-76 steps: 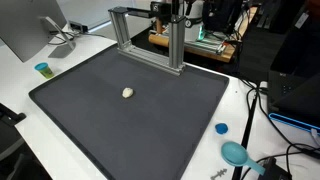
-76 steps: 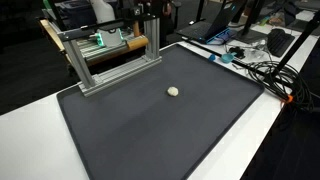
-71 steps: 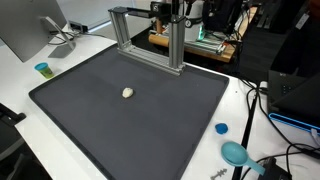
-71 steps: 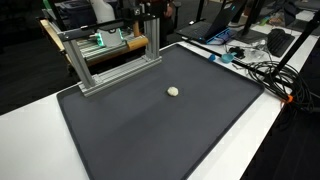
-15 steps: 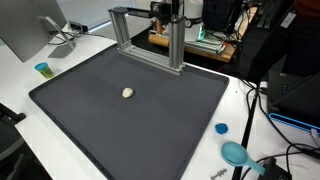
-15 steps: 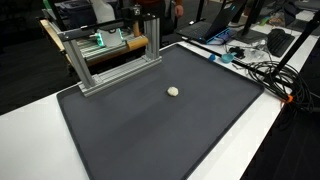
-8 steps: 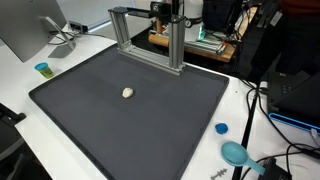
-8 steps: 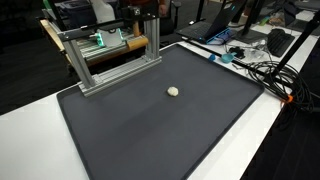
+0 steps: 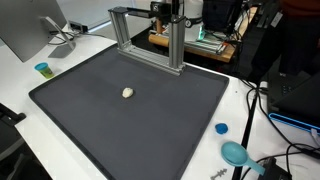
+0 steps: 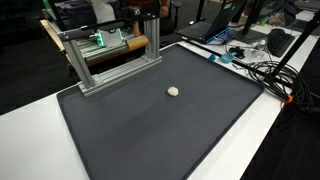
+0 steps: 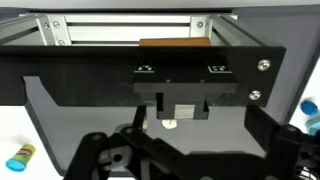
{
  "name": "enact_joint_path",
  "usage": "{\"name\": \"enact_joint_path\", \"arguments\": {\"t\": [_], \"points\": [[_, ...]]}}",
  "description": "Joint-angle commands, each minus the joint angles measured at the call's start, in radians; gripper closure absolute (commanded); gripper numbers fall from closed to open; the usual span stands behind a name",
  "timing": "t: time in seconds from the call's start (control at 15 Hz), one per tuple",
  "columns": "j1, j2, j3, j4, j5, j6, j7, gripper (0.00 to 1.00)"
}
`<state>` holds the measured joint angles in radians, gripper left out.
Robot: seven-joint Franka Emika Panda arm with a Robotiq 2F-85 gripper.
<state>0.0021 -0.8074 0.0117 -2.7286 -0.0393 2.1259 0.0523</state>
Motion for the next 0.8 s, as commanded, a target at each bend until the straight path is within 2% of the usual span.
{"name": "enact_joint_path", "arguments": {"t": [0.0, 0.47, 0.73], "points": [[-0.004, 0.002, 0.004, 0.002, 0.004, -0.003, -0.003, 0.00], [-0.017, 0.029, -0.018, -0.003, 0.014, 0.094, 0.001, 0.00], [-0.030, 0.048, -0.025, -0.012, 0.013, 0.109, 0.002, 0.00]]}}
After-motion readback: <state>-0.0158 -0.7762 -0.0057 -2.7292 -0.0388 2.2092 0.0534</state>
